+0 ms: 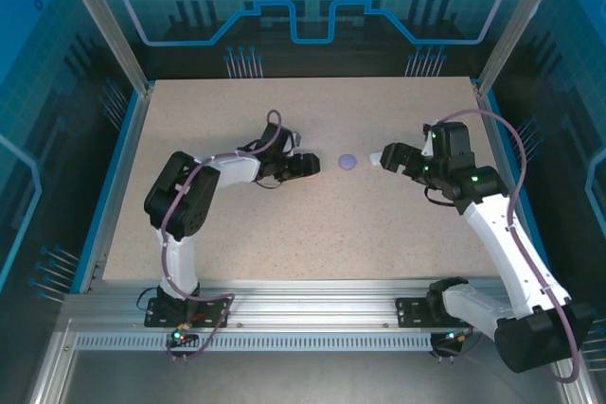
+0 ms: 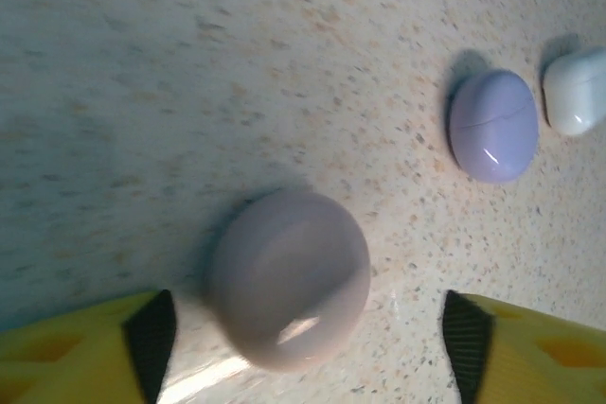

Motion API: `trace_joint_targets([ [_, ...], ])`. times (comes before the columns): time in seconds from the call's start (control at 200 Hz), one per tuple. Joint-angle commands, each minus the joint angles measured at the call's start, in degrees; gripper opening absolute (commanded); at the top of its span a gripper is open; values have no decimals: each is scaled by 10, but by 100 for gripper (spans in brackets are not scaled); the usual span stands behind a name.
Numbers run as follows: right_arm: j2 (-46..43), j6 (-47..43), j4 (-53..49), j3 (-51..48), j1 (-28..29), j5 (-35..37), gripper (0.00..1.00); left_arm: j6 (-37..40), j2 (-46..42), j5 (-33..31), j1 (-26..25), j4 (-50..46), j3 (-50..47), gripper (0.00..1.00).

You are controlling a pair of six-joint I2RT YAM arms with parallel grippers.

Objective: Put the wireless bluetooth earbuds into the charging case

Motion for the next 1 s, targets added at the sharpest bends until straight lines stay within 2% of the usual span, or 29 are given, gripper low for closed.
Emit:
trace_joint_targets([
  [0.0,-14,-7,-24,26,-11,9,100,21,-39,-35,31,-93,-6,97],
  [0.295,-6,-36,-60,60,-28,28,100,78,-160,-118,67,-187,17,99],
  [0.435,0,-60,-60,68,-34,93,100,106,-233,-180,67,-186,15,99],
  [0.565,-11,-73,-18,44,-47,167,100,134,-319,-231,67,-108,-43,99],
  [0.775,-34,-80,107,-45,-87,244,100,259,-463,-275,67,108,-214,99],
  [0.915,-18,-185,234,-132,-91,259,100,313,-504,-319,68,168,-289,99],
  [0.995,2,-233,306,-182,-92,257,100,318,-518,-348,78,214,-339,99],
])
